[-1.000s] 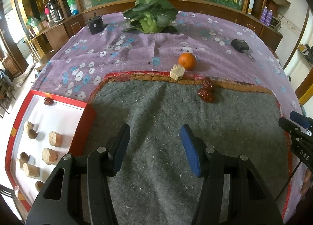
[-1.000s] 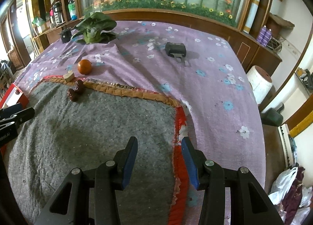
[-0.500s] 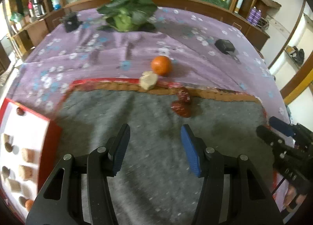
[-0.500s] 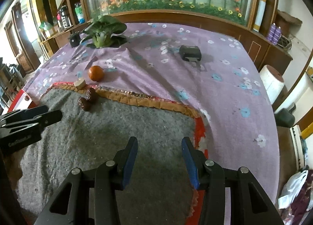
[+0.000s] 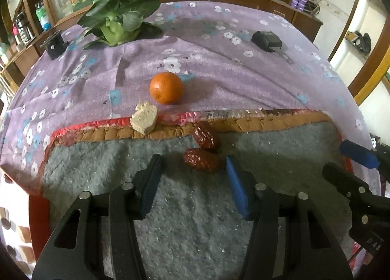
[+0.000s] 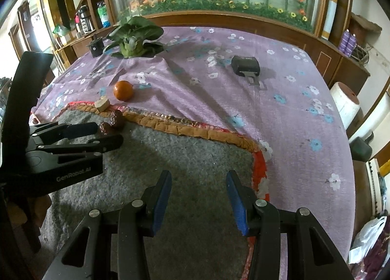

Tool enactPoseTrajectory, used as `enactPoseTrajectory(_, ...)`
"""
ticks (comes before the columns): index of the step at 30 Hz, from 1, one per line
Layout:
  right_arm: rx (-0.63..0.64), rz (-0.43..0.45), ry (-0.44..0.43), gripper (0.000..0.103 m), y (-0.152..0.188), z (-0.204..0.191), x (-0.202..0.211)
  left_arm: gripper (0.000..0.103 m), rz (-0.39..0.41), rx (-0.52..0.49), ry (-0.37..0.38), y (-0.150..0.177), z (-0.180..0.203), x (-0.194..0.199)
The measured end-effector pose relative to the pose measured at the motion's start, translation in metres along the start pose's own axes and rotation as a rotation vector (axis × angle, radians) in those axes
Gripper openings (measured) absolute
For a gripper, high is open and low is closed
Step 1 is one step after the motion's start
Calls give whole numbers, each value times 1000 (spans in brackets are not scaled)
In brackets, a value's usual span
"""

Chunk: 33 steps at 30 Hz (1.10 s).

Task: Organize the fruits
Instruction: 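Grasp a red date with left gripper while right gripper grasps the other red date, then carry the red date with left gripper while right gripper carries its red date over the tray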

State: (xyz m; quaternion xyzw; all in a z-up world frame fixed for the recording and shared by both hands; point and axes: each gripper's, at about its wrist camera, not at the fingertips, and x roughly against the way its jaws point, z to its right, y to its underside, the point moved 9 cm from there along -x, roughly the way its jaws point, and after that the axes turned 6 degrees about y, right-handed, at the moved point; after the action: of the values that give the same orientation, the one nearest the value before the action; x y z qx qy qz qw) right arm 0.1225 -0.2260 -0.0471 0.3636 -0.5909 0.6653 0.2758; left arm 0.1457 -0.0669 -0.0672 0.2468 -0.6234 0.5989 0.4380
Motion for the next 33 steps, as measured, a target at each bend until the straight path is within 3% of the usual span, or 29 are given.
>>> enactPoseTrajectory(2,7,4,-14,45,-2,-4,1,29,6,-4,-10,0,-4,2)
enactPoseTrajectory(5,27,8,-56,45,-7,-17,1,28,5,7,13,3,-7,5)
enactPoseTrajectory(14,91,38,-230,45,-36,-77,-7,29,54,66,-36,19,-33,43)
enactPoseTrajectory(19,149,44,-230,43,-53,-105,-25,29,72,96,-61,29,-49,61)
enactPoseTrajectory(25,229,3,-172,19,-55,-122,-58,29,81,124,-80,38,-67,73)
enactPoseTrajectory(33,221,38,-218,18,-53,-128,-21,29,116,184,-101,50,-99,100)
